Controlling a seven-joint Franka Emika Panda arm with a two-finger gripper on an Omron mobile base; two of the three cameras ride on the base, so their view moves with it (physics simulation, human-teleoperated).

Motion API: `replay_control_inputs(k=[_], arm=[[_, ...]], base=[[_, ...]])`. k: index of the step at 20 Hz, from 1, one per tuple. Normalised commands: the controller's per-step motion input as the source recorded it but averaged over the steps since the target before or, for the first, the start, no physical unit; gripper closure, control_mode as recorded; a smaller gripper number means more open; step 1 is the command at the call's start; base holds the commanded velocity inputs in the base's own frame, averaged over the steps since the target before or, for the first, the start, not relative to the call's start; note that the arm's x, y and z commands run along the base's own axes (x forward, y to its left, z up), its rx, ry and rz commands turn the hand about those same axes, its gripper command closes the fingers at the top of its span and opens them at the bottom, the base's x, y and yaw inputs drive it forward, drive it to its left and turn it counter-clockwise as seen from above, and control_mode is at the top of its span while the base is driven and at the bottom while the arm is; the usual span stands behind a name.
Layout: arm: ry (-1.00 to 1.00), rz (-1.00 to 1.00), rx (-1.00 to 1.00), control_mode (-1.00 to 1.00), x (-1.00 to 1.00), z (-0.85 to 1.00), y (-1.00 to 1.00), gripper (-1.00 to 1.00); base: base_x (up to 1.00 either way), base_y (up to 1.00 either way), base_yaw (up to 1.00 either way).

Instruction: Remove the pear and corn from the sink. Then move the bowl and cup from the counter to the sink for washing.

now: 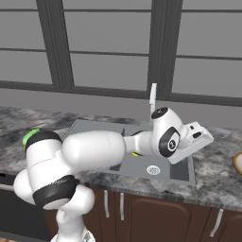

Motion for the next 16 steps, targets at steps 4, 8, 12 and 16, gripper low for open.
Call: replay_control_inputs(k=[4, 8, 12, 16], arm=[[0.02, 0.08, 0.02, -1.00, -0.33, 0.11, -0.32, -1.00], [0.06, 0.10, 0.04, -1.00, -0.30, 0.04, -0.26, -1.00], [0.14, 0.11, 0.04, -1.00, -0.11, 0.03, -0.25, -1.00], [0.27, 0.14, 0.07, -1.00, 0.00, 0.01, -0.22, -1.00]], base=[[0.00, 0.00, 0.00], [0.00, 0.00, 0.00], [0.00, 0.00, 0.00], [0.00, 0.00, 0.00]])
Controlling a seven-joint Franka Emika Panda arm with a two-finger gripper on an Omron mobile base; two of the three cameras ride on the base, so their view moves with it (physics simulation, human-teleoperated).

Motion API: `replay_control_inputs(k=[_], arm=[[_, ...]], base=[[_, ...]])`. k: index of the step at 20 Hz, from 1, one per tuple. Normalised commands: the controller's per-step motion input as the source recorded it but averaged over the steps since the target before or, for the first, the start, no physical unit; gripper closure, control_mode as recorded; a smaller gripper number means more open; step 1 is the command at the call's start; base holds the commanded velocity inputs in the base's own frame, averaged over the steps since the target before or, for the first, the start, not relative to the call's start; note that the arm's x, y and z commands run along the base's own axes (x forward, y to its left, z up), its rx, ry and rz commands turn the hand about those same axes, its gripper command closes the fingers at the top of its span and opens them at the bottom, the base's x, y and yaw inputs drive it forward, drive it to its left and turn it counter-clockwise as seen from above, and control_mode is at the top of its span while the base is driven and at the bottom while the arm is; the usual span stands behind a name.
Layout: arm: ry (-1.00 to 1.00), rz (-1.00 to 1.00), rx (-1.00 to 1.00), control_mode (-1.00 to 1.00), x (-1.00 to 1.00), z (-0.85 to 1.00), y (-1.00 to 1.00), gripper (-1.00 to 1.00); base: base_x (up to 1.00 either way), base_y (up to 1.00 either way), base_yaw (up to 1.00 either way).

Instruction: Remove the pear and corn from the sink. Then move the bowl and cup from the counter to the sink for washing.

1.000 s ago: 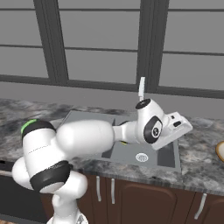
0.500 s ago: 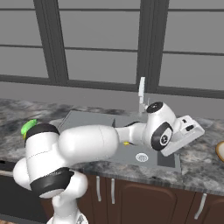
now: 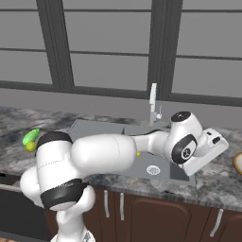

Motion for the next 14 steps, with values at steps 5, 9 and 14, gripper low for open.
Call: replay_control_inputs(k=[5, 9, 14], arm=[[0.23, 0.16, 0.07, -1.00, -0.05, 0.00, -0.11, -1.00], [0.05, 0.13, 0.16, -1.00, -0.05, 0.00, -0.12, -1.00], [0.00, 0.03, 0.16, -1.00, 0.03, -0.08, -0.11, -1.00]], base=[[0.00, 0.00, 0.00], [0.00, 0.00, 0.00], [0.00, 0.00, 0.00]])
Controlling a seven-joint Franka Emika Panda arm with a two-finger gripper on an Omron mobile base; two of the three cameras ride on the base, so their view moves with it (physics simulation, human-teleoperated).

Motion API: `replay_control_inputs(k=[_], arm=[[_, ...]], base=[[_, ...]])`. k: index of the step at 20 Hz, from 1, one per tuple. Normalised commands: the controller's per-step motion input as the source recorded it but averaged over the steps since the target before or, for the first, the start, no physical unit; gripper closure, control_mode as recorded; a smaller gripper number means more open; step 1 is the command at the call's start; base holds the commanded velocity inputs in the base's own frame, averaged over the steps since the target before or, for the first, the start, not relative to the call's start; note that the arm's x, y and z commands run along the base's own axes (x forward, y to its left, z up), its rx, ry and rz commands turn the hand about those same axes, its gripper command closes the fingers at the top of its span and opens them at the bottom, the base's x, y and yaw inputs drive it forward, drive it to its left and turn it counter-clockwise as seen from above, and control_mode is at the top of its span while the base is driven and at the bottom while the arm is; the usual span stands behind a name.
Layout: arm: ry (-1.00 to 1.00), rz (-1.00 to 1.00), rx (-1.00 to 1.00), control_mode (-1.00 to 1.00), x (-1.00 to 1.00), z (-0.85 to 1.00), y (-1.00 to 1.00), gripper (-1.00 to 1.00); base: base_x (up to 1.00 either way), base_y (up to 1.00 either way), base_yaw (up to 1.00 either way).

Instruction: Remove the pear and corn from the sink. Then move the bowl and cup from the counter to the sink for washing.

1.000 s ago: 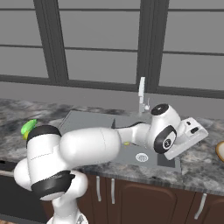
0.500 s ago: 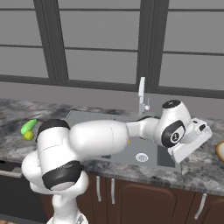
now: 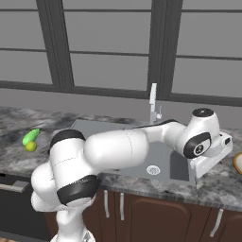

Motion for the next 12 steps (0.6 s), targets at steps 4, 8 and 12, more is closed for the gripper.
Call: replay_control_inputs(k=[4, 8, 12], arm=[[-0.02, 0.00, 0.08, -1.00, 0.11, -0.09, -0.05, -1.00], [-0.05, 0.00, 0.02, -1.00, 0.17, -0.11, -0.06, -1.00], [-0.04, 0.00, 0.00, -1.00, 0.11, -0.18, -0.10, -1.00]], base=[[0.00, 0.00, 0.00], [0.00, 0.00, 0.00], [0.00, 0.00, 0.00]])
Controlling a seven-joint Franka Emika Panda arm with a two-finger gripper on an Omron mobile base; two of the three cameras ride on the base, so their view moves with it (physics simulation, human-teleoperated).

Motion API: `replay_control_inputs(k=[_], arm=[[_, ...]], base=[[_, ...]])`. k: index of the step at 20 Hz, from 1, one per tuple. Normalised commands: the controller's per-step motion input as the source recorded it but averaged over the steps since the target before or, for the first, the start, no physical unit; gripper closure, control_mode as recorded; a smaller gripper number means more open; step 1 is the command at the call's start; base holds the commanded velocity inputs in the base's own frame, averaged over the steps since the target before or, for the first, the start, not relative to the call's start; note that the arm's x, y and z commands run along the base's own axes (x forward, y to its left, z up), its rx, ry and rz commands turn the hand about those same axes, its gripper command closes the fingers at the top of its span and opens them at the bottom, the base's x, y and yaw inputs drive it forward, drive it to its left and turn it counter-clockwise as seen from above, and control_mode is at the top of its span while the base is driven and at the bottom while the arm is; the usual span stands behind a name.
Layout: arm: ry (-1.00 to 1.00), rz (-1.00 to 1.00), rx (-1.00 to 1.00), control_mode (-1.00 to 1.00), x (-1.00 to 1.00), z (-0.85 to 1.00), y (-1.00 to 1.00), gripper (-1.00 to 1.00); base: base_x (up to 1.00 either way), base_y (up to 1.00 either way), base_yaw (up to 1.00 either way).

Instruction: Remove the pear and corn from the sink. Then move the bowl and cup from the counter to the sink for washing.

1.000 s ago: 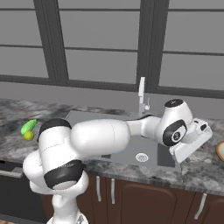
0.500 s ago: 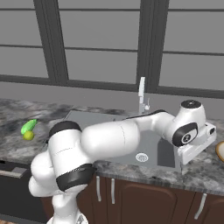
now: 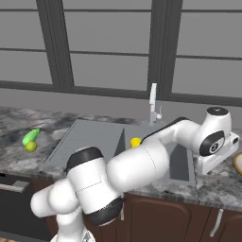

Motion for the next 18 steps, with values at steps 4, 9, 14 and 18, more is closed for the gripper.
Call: replay_control_inputs(k=[4, 9, 14, 18], arm=[[-0.08, -0.04, 0.00, -1.00, 0.00, -0.23, -0.07, -1.00], [-0.07, -0.08, 0.00, -1.00, -0.02, -0.18, -0.09, -1.00], [-0.08, -0.13, -0.01, -1.00, 0.00, -0.19, -0.01, -1.00], [-0.06, -0.13, -0.04, -1.00, 0.02, -0.14, -0.01, -1.00]], base=[[0.00, 0.00, 0.00], [0.00, 0.00, 0.00], [0.00, 0.00, 0.00], [0.00, 0.00, 0.00]])
